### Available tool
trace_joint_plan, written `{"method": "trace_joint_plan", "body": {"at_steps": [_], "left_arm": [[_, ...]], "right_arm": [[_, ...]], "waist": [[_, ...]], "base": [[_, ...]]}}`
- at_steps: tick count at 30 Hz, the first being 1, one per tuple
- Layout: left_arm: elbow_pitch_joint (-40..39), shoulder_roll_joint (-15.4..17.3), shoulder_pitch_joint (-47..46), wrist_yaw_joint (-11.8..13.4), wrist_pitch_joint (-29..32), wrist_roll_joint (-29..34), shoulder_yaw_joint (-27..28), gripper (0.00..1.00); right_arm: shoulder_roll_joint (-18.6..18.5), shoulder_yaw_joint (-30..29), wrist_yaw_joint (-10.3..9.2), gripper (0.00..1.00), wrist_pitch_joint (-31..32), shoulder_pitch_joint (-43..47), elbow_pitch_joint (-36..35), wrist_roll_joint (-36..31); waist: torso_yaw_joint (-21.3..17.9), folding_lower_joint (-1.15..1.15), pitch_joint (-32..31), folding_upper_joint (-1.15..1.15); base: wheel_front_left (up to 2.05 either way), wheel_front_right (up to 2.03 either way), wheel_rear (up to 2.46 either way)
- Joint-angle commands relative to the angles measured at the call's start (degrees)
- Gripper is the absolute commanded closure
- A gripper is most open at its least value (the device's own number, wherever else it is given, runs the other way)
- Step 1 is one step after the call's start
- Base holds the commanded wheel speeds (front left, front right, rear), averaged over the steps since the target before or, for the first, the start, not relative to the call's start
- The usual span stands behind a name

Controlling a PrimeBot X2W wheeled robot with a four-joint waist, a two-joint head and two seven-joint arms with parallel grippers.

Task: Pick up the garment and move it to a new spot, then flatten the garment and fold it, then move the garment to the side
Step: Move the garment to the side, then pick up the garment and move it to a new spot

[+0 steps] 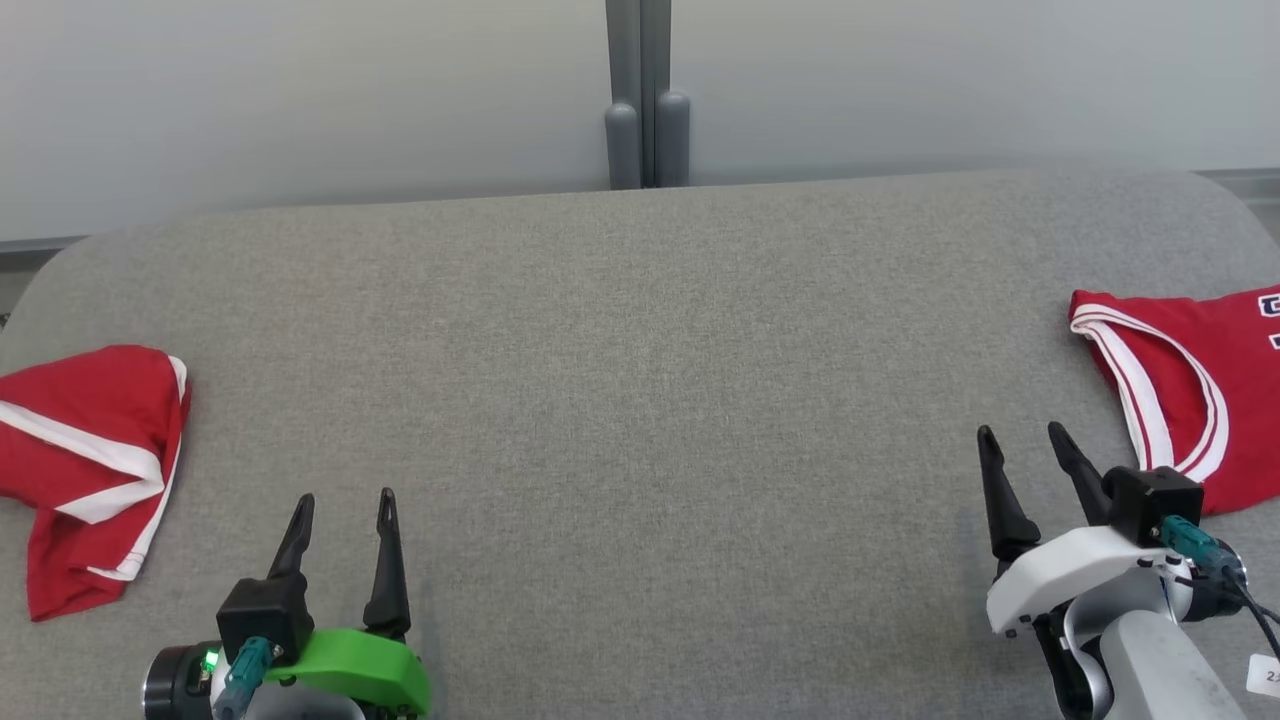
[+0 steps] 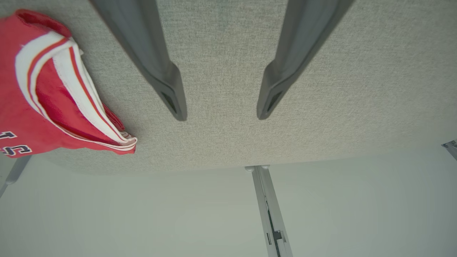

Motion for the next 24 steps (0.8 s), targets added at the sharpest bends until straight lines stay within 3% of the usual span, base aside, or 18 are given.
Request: {"method": "trace_joint_plan", "body": {"at_steps": [1, 24], "left_arm": [[0.4, 0.14, 0.99, 0.04, 0.02, -0.32, 0.49, 0.0], [4.39, 0.14, 1.21, -1.12, 0.02, 1.66, 3.01, 0.0]], "right_arm": [[0.07, 0.15, -0.09, 0.0, -0.14, 1.06, -0.33, -0.18], [3.52, 0.92, -0.09, 0.0, -0.14, 3.85, -2.92, -2.19]], "waist": [[0.97, 0.0, -2.54, 0.0], [1.32, 0.0, -4.61, 0.0]], "base": [[0.0, 0.0, 0.0], [0.0, 0.0, 0.0]]}}
